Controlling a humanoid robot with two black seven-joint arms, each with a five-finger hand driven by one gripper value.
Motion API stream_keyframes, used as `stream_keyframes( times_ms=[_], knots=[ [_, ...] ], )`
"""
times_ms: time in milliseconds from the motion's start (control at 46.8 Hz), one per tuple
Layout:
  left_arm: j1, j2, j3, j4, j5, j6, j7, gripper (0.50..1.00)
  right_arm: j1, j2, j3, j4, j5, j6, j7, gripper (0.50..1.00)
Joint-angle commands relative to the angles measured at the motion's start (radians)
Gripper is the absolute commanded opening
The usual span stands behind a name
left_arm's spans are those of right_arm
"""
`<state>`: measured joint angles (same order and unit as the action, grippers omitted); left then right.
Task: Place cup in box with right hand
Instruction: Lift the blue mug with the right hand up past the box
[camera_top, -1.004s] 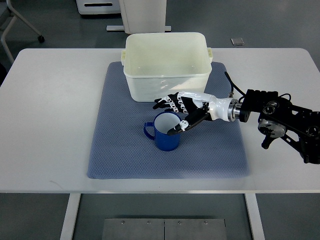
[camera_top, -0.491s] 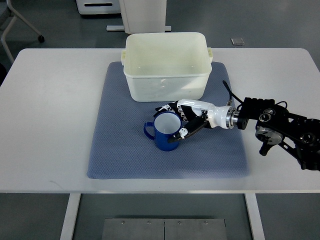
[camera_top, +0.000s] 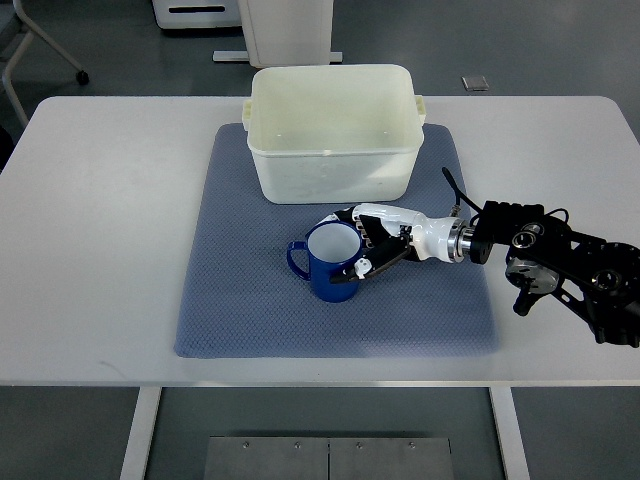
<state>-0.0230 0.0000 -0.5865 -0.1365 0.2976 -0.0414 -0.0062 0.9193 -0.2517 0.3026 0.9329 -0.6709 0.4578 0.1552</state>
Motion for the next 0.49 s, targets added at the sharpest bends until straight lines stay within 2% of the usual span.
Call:
stream_keyframes(
  times_ms=[0,235,470],
  knots=[
    [0.0,0.0,-0.001,0.0,0.0,0.0,0.0,1.0,0.0,0.008,0.007,-0.014,0.005,-0.007,-0.003,0.5],
    [0.0,0.0,0.001,0.0,0.0,0.0,0.0,1.0,0.019,-0.001,0.039,-0.008,0.022,-0.021,0.003,0.5],
    [0.0,0.0,0.001,0.0,0.0,0.0,0.0,1.0,0.088,-0.112,0.066,0.066,0.071,-0.011,0.004,0.5]
  ],
)
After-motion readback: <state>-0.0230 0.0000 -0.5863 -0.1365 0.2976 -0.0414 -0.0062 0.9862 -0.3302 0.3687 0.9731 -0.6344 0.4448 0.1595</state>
